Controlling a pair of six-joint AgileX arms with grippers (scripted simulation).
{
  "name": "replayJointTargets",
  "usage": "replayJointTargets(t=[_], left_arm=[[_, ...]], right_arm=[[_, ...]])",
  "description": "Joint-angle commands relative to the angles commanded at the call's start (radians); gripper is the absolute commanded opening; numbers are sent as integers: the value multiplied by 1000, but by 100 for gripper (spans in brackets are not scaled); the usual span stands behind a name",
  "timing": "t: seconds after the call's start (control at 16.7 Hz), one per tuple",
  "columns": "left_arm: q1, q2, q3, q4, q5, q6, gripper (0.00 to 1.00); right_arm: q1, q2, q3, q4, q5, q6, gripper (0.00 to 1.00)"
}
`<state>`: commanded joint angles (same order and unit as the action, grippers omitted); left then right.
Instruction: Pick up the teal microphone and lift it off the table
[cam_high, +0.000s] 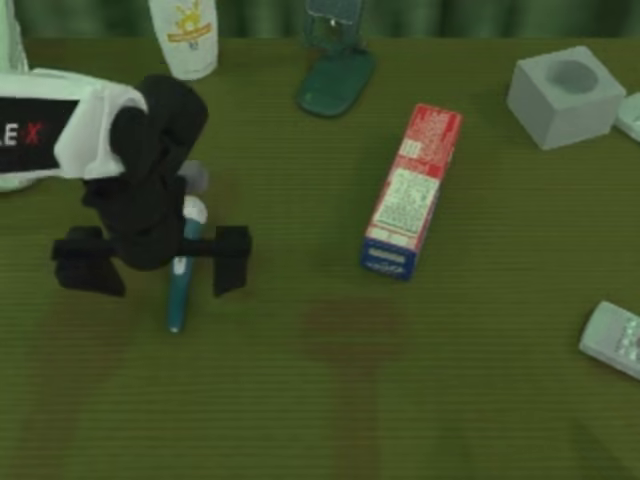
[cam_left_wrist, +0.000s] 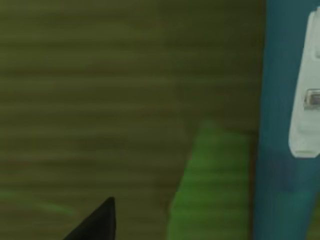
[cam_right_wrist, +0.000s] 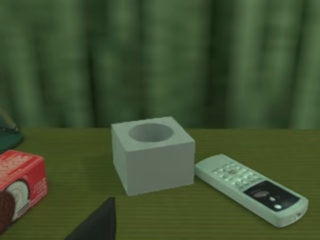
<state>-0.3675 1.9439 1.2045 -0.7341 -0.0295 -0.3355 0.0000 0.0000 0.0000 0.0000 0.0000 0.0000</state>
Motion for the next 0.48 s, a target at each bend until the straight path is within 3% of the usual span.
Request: replayJointTargets(t=[0.24, 0.48], left_arm=[[3, 81, -59, 137, 1, 4, 100], [3, 87, -64, 145, 1, 4, 100]], right_arm=[[0, 0, 0, 0, 0, 0, 100], [0, 0, 0, 0, 0, 0, 100]])
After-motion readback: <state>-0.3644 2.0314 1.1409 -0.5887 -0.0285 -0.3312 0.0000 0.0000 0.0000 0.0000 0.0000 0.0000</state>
